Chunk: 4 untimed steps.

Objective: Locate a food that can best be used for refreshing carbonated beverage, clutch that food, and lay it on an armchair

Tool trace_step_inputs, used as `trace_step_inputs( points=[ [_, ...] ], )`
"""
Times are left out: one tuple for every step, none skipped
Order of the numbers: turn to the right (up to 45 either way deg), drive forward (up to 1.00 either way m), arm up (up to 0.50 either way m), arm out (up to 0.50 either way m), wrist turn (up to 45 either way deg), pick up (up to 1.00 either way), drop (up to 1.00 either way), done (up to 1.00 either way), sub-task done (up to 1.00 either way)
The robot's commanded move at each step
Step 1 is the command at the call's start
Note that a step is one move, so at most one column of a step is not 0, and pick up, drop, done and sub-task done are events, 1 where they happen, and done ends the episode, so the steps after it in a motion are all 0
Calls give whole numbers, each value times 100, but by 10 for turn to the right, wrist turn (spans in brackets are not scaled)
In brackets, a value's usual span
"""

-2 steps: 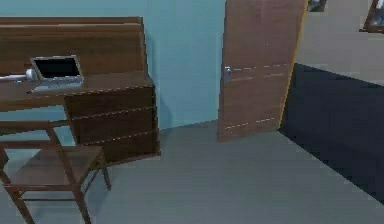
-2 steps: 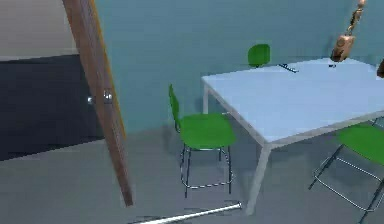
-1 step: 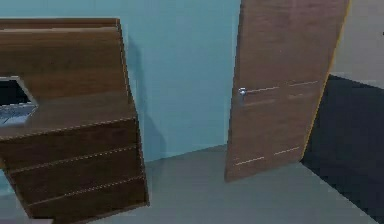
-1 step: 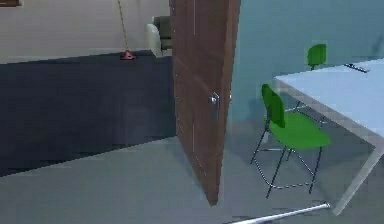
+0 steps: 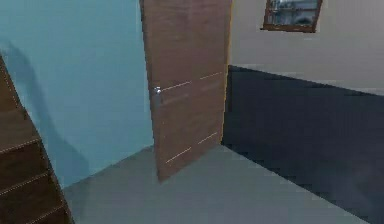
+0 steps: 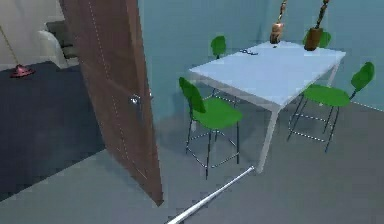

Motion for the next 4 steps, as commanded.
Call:
trace_step_inputs(
  points=[
    [0, 40, 0, 0, 0, 0, 0, 0, 0],
    [270, 0, 0, 0, 0, 0, 0, 0, 0],
    [0, 100, 0, 0, 0, 0, 0, 0, 0],
    [30, 0, 0, 0, 0, 0, 0, 0, 0]
  ],
)
